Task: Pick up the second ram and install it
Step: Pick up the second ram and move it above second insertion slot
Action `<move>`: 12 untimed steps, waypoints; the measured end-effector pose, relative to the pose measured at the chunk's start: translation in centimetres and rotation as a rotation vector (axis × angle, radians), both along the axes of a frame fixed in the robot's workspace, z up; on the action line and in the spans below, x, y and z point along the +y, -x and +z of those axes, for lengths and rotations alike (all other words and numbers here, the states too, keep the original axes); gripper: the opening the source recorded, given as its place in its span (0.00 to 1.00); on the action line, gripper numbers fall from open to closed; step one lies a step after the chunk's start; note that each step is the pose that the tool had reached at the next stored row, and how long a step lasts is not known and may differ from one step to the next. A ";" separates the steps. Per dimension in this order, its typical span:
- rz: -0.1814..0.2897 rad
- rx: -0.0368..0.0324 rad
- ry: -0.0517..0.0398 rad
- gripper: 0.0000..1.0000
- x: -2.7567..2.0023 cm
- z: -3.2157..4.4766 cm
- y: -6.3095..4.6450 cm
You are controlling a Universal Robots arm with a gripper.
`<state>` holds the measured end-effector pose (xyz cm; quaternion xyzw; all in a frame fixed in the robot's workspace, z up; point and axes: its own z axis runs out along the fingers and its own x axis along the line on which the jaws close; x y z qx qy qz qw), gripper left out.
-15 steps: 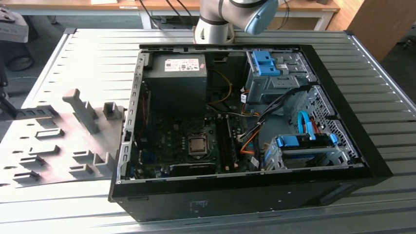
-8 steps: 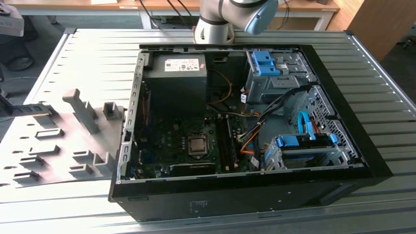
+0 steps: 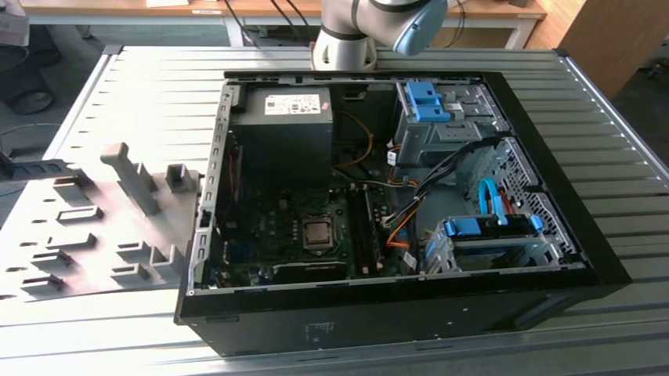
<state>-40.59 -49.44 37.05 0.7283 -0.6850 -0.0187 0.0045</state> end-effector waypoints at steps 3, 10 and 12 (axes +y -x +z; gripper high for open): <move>0.000 -0.0001 -0.0001 0.14 0.00 0.42 0.0; 0.000 -0.0001 -0.0001 0.14 0.00 1.82 0.0; 0.000 -0.0001 -0.0001 0.14 0.01 2.17 0.0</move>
